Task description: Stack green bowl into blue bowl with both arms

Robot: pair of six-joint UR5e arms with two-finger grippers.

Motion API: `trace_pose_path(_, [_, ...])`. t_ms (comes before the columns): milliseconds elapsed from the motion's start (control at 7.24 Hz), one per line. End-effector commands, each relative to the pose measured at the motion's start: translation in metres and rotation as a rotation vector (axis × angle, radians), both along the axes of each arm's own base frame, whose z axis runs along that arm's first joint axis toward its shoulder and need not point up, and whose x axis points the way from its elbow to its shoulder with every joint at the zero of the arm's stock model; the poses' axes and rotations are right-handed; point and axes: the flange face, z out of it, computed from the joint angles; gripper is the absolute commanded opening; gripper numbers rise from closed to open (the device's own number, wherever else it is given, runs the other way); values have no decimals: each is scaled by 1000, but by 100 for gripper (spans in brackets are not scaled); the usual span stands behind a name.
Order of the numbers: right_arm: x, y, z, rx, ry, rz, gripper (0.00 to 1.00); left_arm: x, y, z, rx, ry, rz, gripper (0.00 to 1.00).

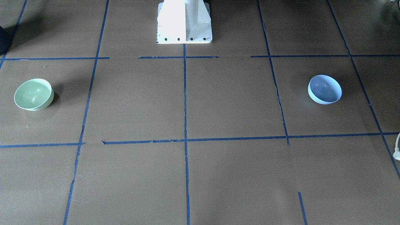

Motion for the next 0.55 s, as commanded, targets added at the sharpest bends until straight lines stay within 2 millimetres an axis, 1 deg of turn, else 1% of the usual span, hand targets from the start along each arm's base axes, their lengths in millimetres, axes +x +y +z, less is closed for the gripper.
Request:
trace_pose_path(0, [-1,-3,-1,3,1,-3,100,1,-2,-3,18,1,2,100])
trace_pose_path(138, [-2,-3,-3,6,-1,-3,100,0,-2,-8,29,-3,1,100])
trace_pose_path(276, [-2,-6,-5,12,-1,-4,100,1,-5,-9,38,-3,-3,100])
trace_pose_path(415, [-2,-6,-7,17,-1,-4,100,1,-9,-17,105,-1,-3,100])
